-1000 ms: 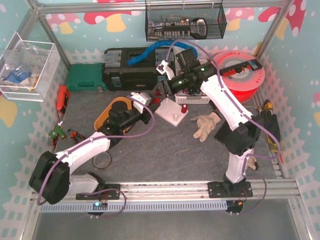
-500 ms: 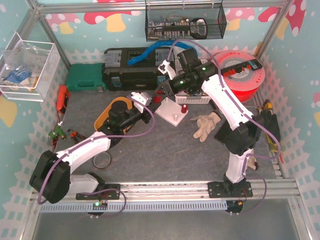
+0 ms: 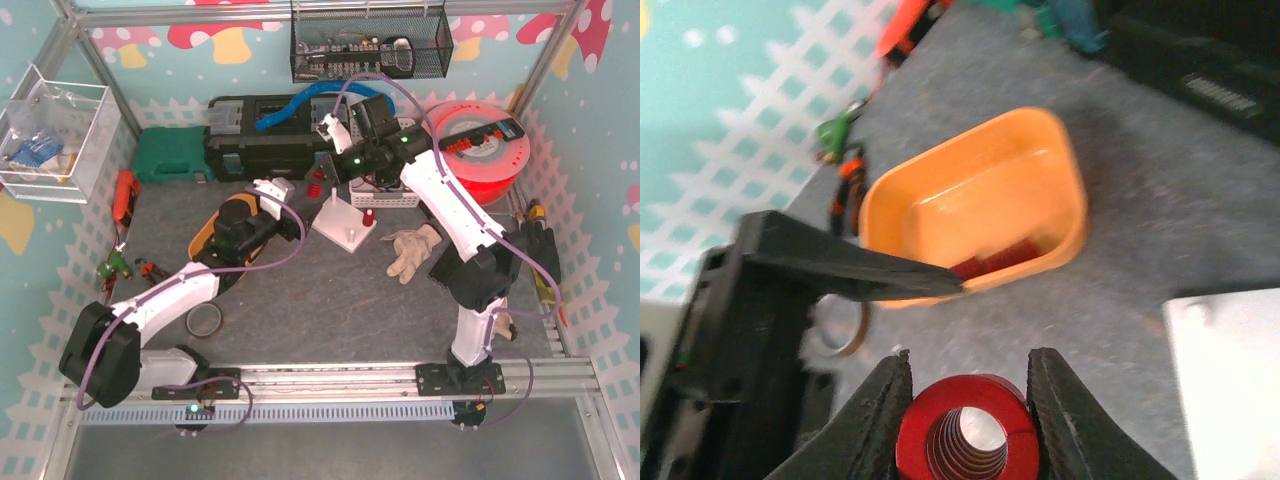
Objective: Install the large spring
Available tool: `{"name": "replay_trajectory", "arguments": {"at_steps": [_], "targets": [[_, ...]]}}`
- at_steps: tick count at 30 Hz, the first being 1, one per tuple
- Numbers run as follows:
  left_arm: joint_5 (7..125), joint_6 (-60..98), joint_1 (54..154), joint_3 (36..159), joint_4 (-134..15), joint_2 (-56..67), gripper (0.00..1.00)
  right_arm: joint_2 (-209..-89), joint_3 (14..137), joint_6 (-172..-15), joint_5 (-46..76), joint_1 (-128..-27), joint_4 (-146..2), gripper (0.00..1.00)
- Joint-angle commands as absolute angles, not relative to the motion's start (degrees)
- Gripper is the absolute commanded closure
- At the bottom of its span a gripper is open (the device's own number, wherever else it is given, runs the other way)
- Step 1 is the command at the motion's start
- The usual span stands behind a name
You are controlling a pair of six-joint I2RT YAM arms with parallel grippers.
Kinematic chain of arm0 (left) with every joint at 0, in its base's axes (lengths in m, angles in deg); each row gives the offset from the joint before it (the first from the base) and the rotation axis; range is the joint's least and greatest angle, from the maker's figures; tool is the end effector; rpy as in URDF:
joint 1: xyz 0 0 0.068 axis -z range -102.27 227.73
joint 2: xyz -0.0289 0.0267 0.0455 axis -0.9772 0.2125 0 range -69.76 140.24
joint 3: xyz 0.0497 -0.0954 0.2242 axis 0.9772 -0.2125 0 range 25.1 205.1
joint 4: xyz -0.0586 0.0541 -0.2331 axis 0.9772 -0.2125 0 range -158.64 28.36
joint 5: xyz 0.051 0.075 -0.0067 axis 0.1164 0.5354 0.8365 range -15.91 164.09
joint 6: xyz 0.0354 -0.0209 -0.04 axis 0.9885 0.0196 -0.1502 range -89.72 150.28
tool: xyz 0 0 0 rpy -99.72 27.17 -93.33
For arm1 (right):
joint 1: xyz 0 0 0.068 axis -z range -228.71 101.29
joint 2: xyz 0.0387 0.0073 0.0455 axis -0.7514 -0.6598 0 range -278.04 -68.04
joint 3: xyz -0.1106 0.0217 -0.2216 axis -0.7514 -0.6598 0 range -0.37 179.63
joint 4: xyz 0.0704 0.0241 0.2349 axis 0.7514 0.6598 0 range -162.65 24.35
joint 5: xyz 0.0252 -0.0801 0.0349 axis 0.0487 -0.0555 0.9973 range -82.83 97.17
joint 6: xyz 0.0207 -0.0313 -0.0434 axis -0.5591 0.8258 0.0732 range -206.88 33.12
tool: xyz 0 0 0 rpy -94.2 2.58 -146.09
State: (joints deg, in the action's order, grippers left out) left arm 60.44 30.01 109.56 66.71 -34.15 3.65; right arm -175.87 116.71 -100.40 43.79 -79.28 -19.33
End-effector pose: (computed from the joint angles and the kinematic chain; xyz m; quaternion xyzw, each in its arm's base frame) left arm 0.2422 -0.1617 0.2643 0.2757 0.6786 -0.2704 0.6247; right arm 0.3200 0.2171 0.3628 -0.2508 0.8463 0.4072 0.2349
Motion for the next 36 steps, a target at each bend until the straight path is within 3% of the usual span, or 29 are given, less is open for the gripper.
{"name": "replay_trajectory", "arguments": {"at_steps": [1, 12, 21, 36], "targets": [[62.76, 25.06, 107.54, 67.24, -38.93, 1.24, 0.03, -175.96, 114.44, -105.42, 28.68, -79.26, -30.73, 1.0], [76.7, 12.75, 103.4, 68.45, -54.88, -3.31, 0.01, -181.23, 106.26, -101.31, 3.24, -79.17, -51.14, 1.0], [84.05, 3.99, 98.46, 68.4, -61.96, -5.1, 0.01, -187.97, 106.93, -102.25, 5.37, -78.82, -53.56, 1.0], [84.33, 6.97, 98.33, 68.45, -62.42, -5.12, 0.01, -187.77, 99.98, -103.41, 5.43, -78.66, -57.37, 1.0]]}}
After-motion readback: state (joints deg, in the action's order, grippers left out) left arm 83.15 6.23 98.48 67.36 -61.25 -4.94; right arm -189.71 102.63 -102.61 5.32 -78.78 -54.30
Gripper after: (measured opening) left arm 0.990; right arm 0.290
